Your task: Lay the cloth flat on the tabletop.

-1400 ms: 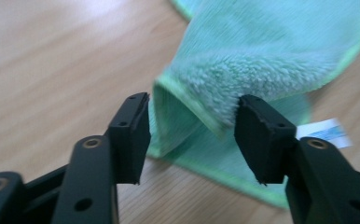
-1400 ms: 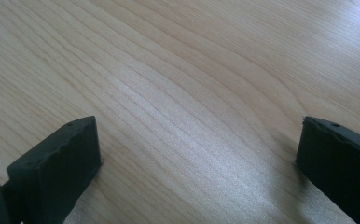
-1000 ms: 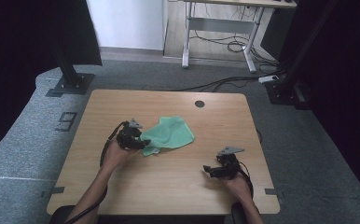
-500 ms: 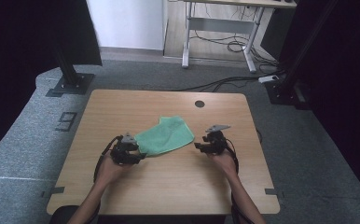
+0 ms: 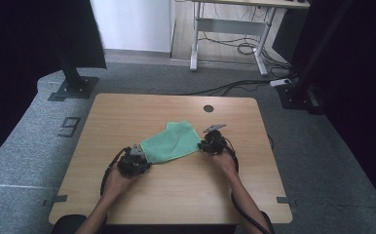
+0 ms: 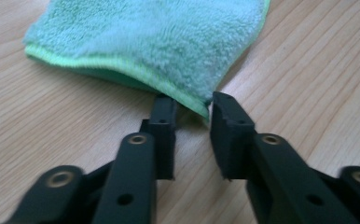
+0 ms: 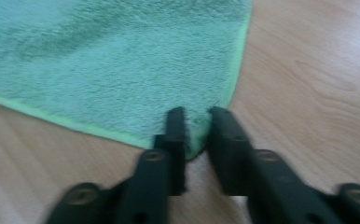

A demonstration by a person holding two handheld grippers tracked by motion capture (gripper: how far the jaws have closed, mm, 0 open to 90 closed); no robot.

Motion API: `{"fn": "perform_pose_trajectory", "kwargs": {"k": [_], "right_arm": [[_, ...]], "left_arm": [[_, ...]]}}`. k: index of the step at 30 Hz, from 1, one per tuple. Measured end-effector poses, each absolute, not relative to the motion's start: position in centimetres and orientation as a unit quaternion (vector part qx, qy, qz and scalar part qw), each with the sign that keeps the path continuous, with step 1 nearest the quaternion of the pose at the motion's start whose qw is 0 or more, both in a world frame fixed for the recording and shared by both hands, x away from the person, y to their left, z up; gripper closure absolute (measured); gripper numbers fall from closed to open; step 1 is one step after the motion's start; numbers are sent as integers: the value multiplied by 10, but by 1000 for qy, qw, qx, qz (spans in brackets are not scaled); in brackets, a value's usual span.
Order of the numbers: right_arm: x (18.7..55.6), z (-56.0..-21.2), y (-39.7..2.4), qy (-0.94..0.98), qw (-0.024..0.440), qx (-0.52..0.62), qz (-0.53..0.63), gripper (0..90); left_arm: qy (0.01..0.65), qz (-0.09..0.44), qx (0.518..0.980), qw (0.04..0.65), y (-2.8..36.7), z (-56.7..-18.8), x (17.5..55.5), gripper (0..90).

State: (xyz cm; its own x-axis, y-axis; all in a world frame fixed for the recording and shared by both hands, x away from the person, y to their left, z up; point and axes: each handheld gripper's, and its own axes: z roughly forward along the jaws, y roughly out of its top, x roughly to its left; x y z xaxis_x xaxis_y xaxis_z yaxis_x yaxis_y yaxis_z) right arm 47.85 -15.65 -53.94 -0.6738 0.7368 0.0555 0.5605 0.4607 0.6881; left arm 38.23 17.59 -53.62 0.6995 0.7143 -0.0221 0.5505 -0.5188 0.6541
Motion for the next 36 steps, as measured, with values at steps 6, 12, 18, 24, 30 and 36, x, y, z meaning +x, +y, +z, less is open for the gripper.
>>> {"fn": "perform_pose_trajectory", "kwargs": {"k": [6,12,18,24,30,36], "right_arm": [[464,-532,-158,850,133,368,352,862],[435,-512,-176,842,137,358,379,863],[396,-476,-192,834,151,339,408,863],[378,-423,-198,819,191,316,440,864],[437,-358,-183,795,265,335,430,762],[477,-383,-189,775,254,404,413,388]], "left_arm": [[355,114,863,340,173,-531,378,882],[345,107,852,380,180,-509,364,886],[329,113,848,400,186,-482,352,891],[303,162,832,436,190,-416,353,891],[364,223,782,454,186,-358,435,819],[438,239,767,403,198,-388,462,359]]}}
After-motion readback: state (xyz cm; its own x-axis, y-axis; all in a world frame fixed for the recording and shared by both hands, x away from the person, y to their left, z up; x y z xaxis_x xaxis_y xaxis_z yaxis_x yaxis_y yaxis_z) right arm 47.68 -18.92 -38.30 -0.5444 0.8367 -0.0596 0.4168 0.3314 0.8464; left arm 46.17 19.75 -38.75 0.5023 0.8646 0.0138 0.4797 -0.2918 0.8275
